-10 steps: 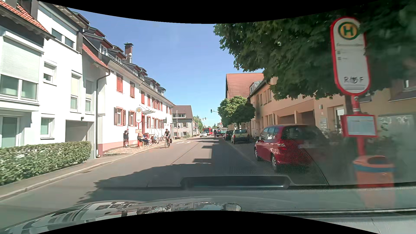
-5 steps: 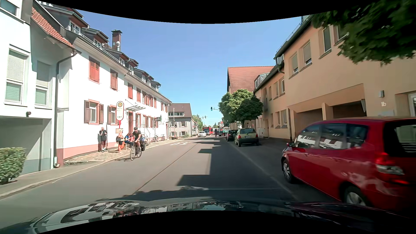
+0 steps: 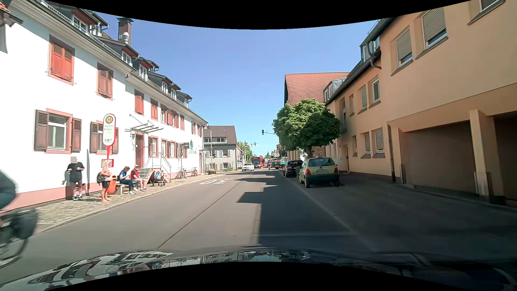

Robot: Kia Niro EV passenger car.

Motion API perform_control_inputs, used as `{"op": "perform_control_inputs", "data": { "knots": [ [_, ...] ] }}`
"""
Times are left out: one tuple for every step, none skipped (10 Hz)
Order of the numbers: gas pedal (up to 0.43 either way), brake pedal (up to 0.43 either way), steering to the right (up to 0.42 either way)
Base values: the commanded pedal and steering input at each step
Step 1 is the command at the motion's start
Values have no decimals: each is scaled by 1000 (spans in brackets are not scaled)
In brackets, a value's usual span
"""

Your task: Follow the waypoints while adhering to traffic rules and regulations

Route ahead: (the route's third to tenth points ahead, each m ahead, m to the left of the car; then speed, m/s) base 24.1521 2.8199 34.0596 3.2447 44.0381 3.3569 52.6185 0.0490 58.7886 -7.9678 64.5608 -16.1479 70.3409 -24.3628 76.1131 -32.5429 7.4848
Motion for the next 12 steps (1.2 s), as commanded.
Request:
{"op": "perform_control_inputs", "data": {
  "knots": [
    [79, 0, -3],
    [79, 0, -3],
    [79, 0, -3],
    [79, 0, -3],
    [79, 0, -3],
    [79, 0, -3],
    [79, 0, -3],
    [79, 0, -3],
    [79, 0, -3],
    [79, 0, -3],
    [79, 0, -3],
    [79, 0, -3]
  ]
}}
